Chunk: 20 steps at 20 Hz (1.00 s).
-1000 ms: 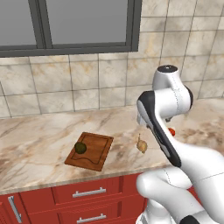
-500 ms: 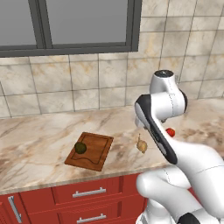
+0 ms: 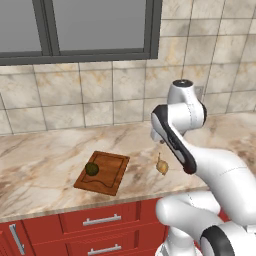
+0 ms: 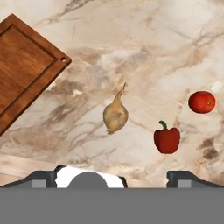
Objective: Place the avocado, onion, tomato, and bell pepper on the cutting board.
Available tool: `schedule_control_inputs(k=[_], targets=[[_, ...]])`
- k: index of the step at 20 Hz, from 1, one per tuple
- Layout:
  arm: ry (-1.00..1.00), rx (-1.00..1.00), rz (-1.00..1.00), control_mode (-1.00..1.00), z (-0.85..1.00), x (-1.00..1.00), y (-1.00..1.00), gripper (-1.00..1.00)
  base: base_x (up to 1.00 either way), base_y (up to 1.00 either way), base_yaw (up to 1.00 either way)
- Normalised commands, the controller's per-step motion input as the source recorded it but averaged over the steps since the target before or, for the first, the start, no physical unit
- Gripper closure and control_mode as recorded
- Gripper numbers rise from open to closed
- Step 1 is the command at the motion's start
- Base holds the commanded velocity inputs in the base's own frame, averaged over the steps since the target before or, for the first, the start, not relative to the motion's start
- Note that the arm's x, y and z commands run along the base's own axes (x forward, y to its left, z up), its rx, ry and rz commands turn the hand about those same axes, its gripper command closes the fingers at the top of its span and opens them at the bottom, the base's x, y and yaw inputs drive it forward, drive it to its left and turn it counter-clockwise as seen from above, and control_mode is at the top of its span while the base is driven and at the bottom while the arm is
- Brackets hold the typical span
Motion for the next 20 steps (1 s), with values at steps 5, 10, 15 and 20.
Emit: schedule_control_inputs(k=[5,10,15,20], targets=[[0.06,0.03,0.00,-1.00,-0.31,0.26,0.00,-1.00,0.00,0.00,0.00],[0.05,0.00,0.00,-1.00,-0.31,0.23,0.00,-1.00,0.00,0.00,0.00],[0.05,0.00,0.00,-1.00,-0.24,0.23,0.00,-1.00,0.00,0.00,0.00],[0.04,0.00,0.00,-1.00,-0.22,0.14,0.00,-1.00,0.00,0.00,0.00]])
